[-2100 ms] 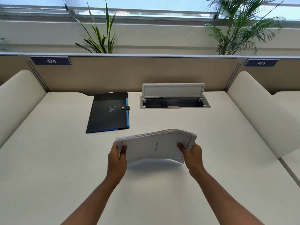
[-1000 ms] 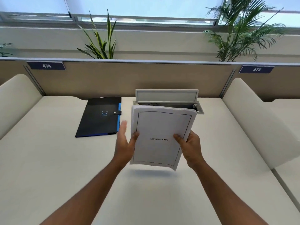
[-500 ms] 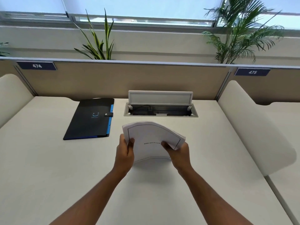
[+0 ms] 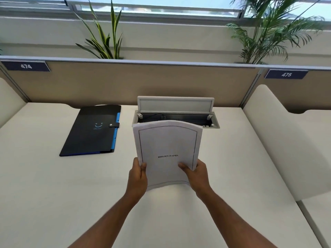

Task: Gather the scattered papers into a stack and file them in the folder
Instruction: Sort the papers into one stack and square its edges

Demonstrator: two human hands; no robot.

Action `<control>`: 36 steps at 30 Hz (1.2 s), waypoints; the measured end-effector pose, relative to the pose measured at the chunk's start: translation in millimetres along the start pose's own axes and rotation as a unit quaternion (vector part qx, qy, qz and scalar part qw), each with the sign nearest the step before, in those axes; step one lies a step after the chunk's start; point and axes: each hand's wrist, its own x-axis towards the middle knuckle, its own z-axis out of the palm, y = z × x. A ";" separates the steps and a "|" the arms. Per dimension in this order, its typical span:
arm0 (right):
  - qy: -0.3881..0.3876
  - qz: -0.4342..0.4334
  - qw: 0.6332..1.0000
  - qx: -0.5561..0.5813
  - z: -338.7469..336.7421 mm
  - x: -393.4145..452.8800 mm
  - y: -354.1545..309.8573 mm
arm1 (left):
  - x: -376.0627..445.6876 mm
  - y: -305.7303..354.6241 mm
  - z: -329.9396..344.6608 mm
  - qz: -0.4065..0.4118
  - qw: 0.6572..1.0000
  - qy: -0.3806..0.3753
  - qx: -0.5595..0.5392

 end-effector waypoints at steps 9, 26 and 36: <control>0.007 0.118 0.993 -0.005 -38.5 58.1 14.6 | 77.4 -3.5 31.6 -0.234 0.970 -0.056 0.047; 0.076 0.213 0.962 -0.154 -94.6 131.9 29.9 | 121.5 6.4 87.5 -0.305 0.951 -0.016 0.049; 0.085 0.214 0.958 -0.171 -100.5 125.1 39.3 | 117.1 0.2 100.8 -0.269 0.957 -0.016 0.111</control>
